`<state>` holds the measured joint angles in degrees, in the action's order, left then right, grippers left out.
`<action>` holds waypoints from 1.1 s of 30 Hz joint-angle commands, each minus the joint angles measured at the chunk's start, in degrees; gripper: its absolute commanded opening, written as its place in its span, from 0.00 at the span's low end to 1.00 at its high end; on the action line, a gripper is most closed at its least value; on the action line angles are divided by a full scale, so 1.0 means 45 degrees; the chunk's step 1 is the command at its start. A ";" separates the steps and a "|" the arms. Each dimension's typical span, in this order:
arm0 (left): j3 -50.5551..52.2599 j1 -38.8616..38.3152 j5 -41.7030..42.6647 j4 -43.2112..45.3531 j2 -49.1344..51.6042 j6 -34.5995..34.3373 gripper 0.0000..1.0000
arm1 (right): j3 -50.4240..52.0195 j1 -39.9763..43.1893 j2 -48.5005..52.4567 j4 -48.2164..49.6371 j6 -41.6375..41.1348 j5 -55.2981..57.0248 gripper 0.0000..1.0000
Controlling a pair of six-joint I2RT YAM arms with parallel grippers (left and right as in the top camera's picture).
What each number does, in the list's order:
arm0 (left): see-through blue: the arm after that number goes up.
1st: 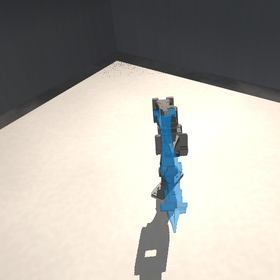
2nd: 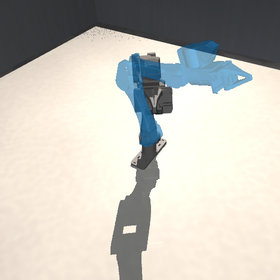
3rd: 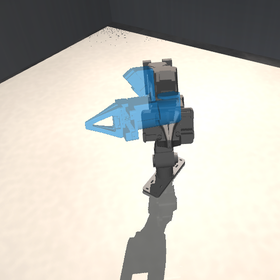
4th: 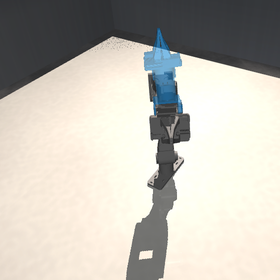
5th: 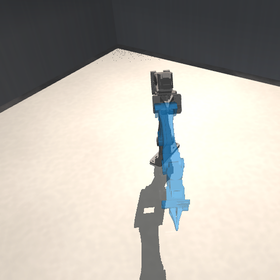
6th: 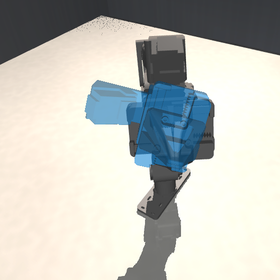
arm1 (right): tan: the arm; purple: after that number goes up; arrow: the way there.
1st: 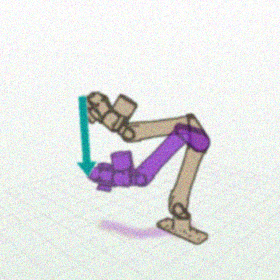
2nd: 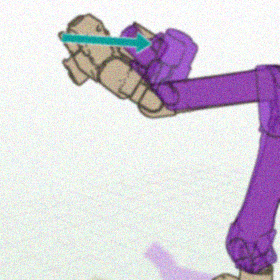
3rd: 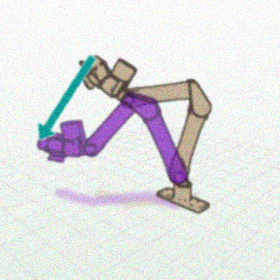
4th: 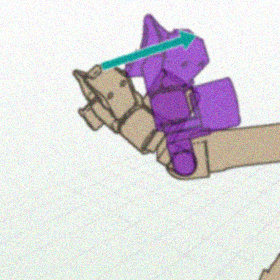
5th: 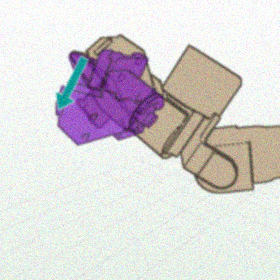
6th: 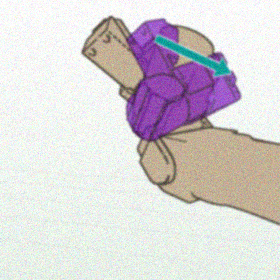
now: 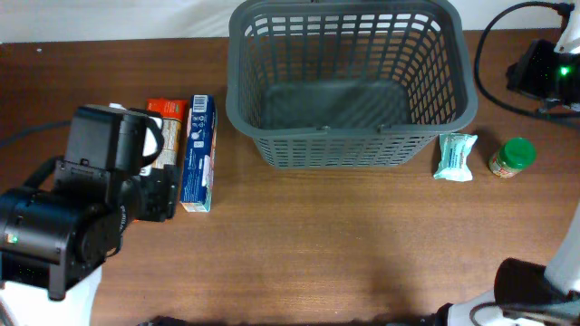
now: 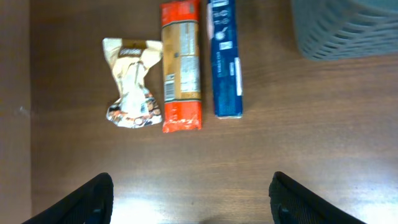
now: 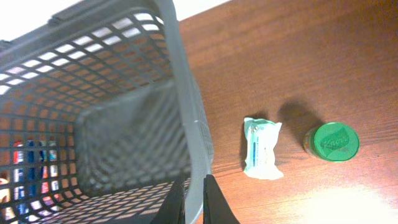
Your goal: Pack container
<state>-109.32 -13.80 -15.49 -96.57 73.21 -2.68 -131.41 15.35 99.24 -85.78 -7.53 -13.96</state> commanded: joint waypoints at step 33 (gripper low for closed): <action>-0.0053 0.0714 0.0049 -0.0024 -0.0155 -0.0131 0.79 | -0.0083 -0.1248 0.3614 0.0719 -0.0199 -0.1122 0.04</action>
<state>-109.32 -10.90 -15.44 -96.64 73.21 -2.68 -131.39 11.03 114.93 -82.94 -8.54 -17.23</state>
